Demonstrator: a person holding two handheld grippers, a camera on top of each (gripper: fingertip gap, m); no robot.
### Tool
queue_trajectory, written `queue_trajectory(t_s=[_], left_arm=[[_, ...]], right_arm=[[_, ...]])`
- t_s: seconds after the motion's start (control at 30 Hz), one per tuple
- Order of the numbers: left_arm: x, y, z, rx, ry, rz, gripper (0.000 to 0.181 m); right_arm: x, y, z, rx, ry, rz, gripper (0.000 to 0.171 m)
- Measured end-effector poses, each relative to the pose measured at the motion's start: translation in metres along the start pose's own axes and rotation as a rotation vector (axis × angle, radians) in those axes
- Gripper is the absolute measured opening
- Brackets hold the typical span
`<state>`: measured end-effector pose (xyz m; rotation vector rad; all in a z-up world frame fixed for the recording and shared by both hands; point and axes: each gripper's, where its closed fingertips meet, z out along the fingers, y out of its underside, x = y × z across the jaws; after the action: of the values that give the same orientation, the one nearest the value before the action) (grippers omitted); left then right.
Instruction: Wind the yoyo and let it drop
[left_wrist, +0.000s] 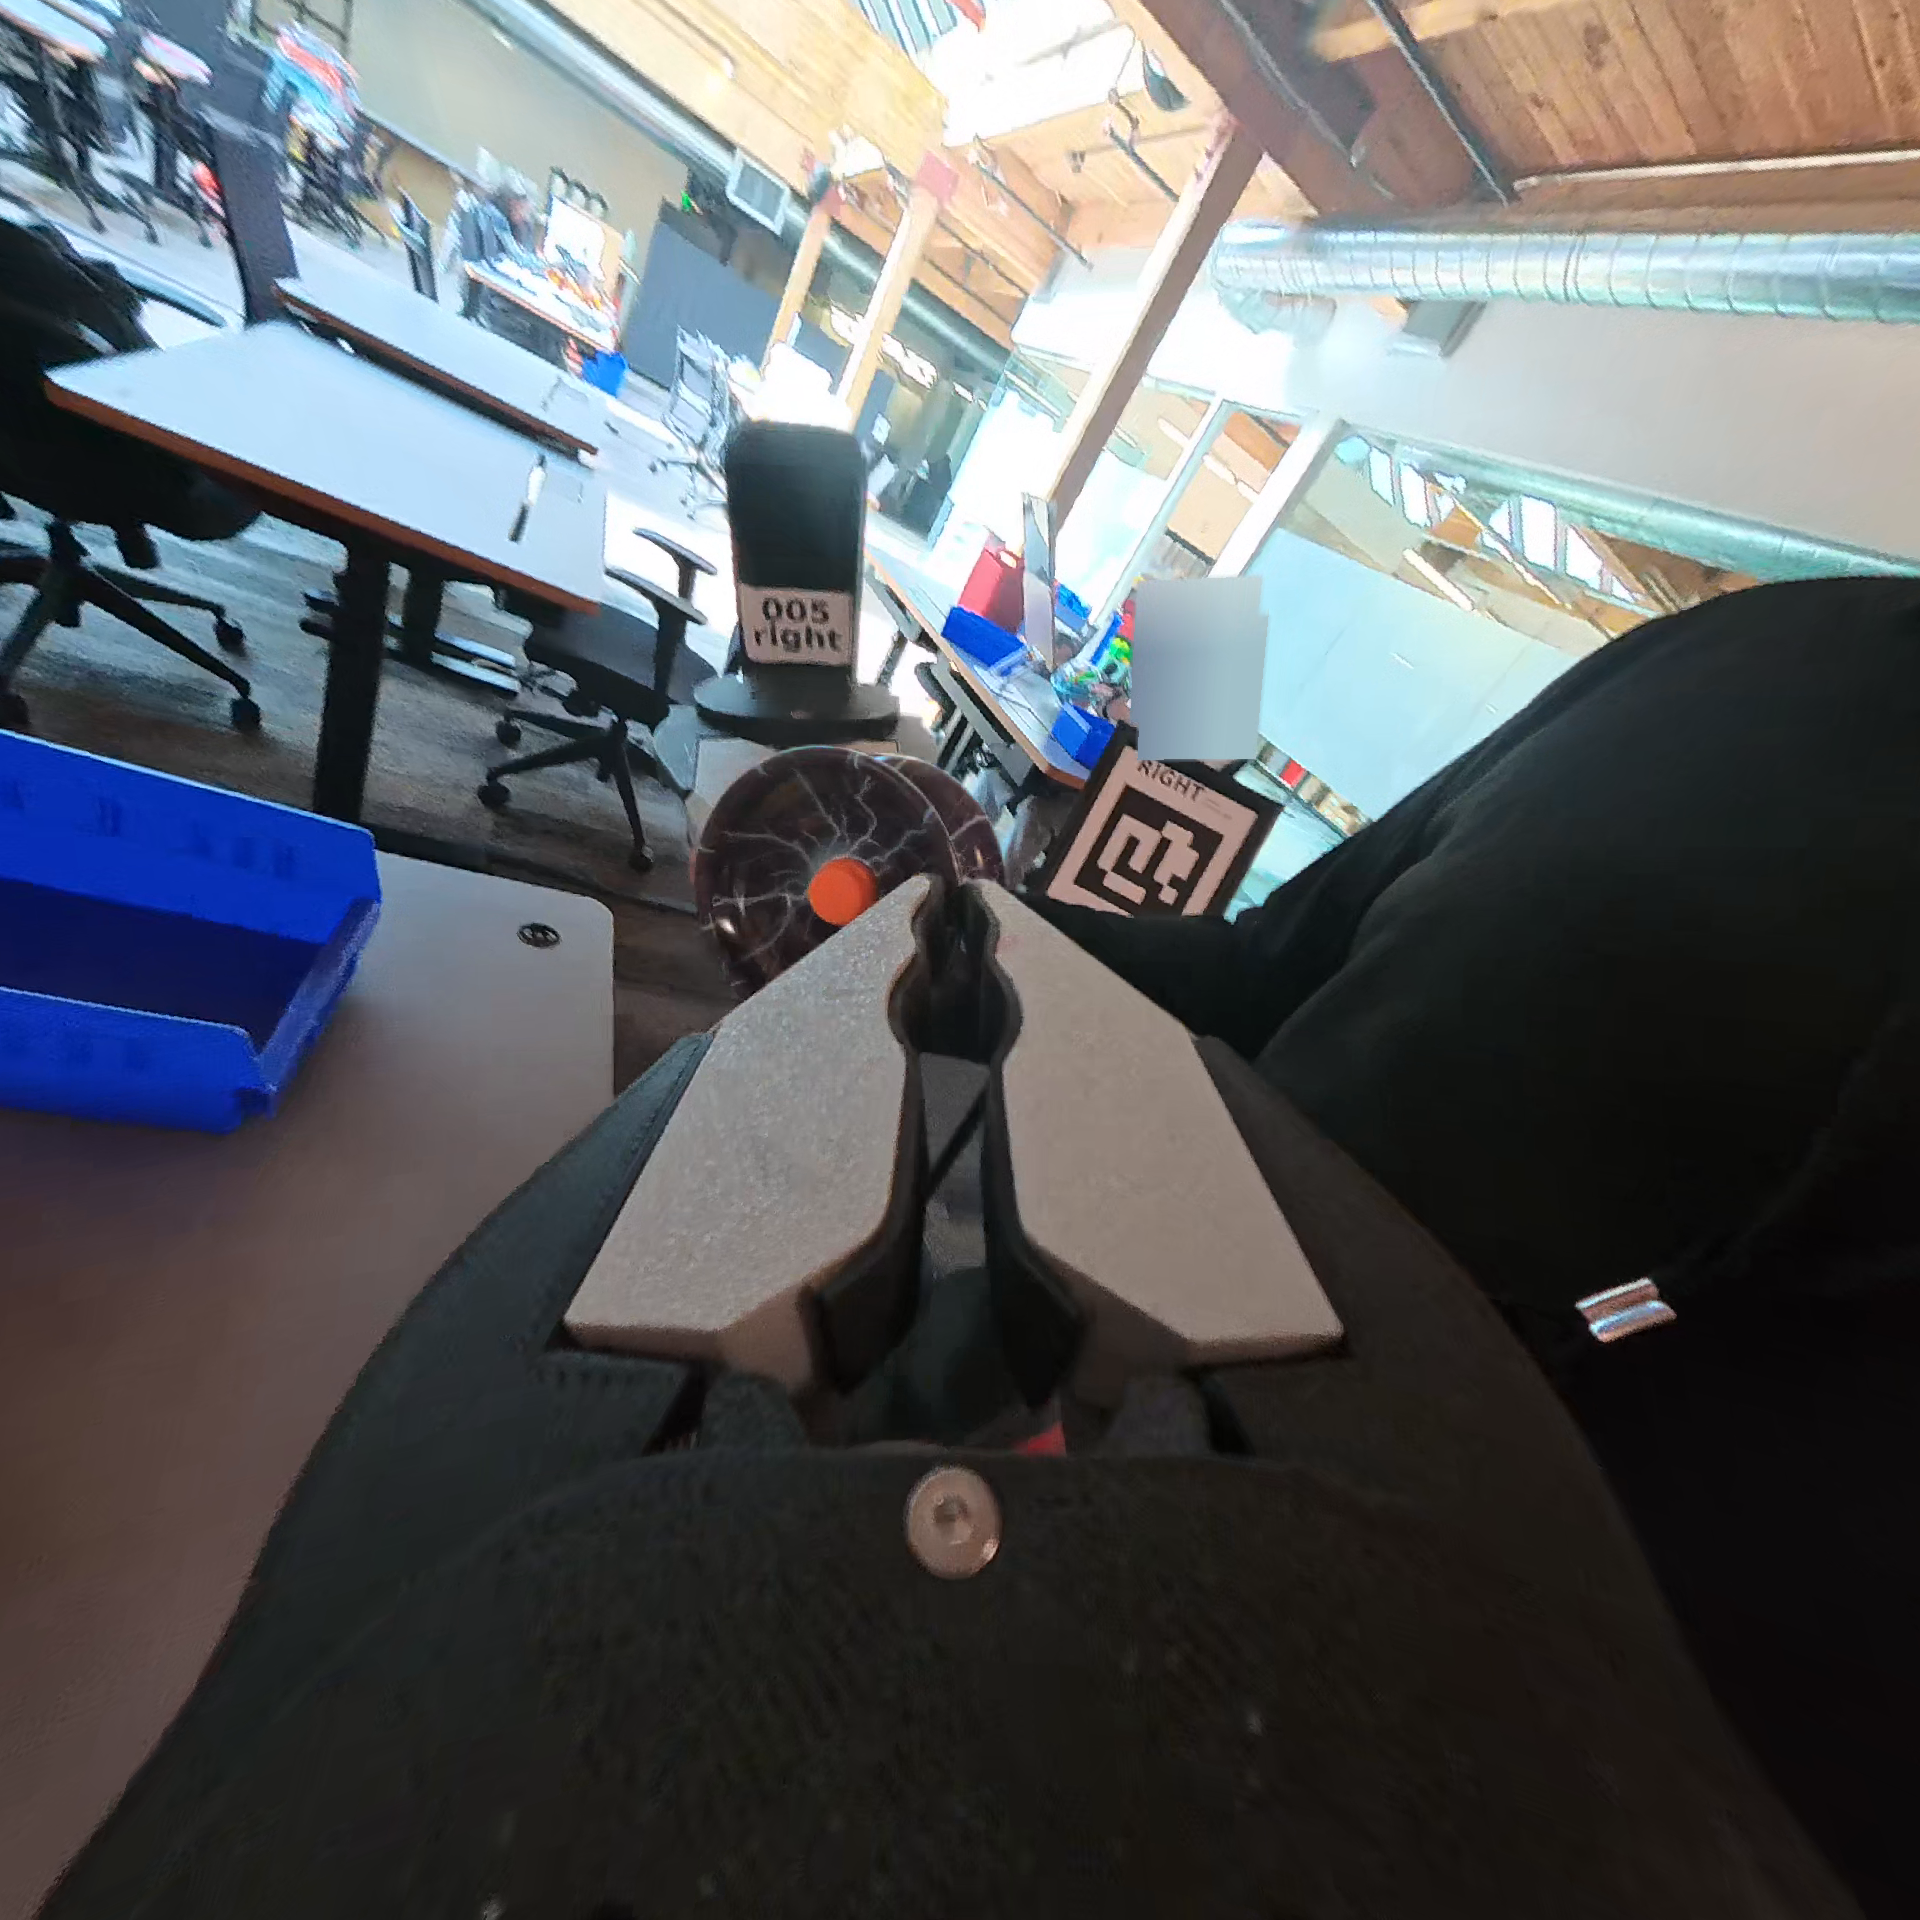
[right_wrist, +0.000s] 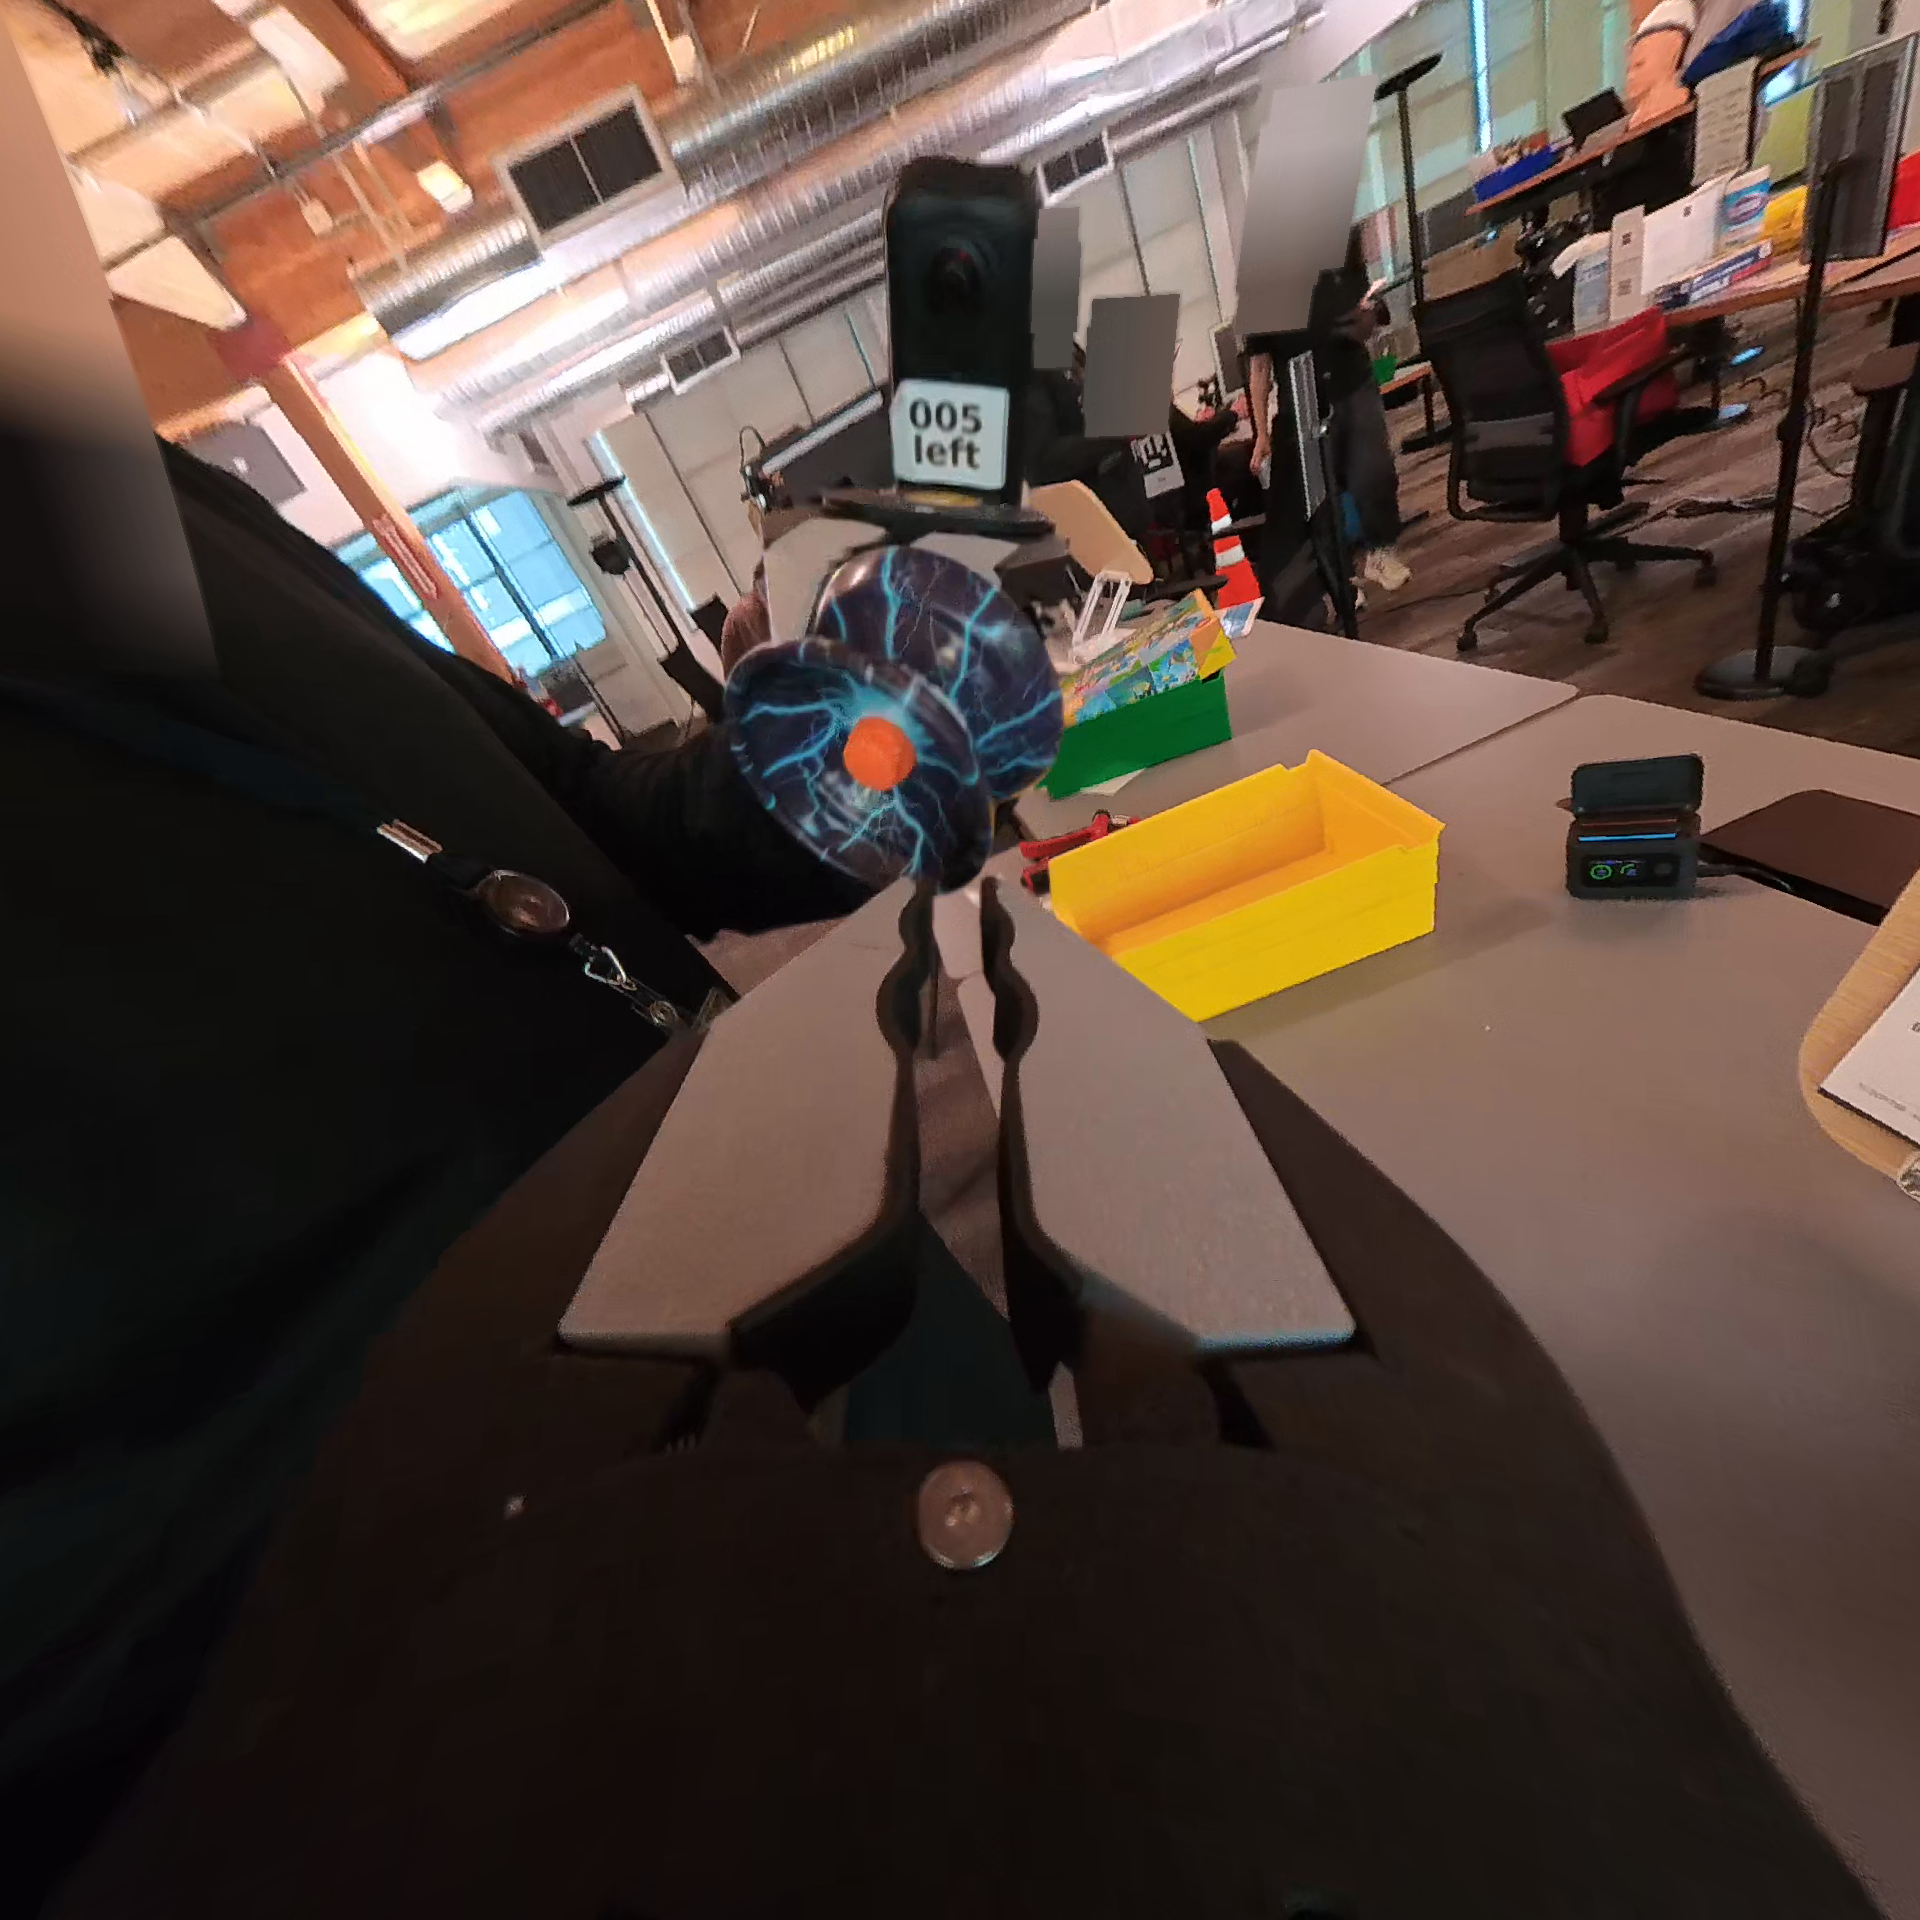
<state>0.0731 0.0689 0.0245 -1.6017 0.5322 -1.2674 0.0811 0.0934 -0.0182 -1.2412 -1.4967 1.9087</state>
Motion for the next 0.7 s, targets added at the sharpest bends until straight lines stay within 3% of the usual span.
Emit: queue_trajectory(t_s=[0.2, 0.4, 0.7], left_arm=[[-0.006, -0.018, -0.014, 0.13, 0.022, -0.08, 0.0], [-0.024, -0.03, -0.026, 0.243, -0.027, -0.155, 0.0], [-0.031, -0.033, -0.033, 0.282, -0.094, -0.161, 0.0]], right_arm=[[0.015, -0.002, -0.01, 0.085, 0.007, 0.126, 0.027], [0.026, 0.011, 0.013, 0.031, -0.025, 0.215, 0.048], [0.026, 0.001, 0.055, 0.083, -0.091, 0.263, 0.045]])
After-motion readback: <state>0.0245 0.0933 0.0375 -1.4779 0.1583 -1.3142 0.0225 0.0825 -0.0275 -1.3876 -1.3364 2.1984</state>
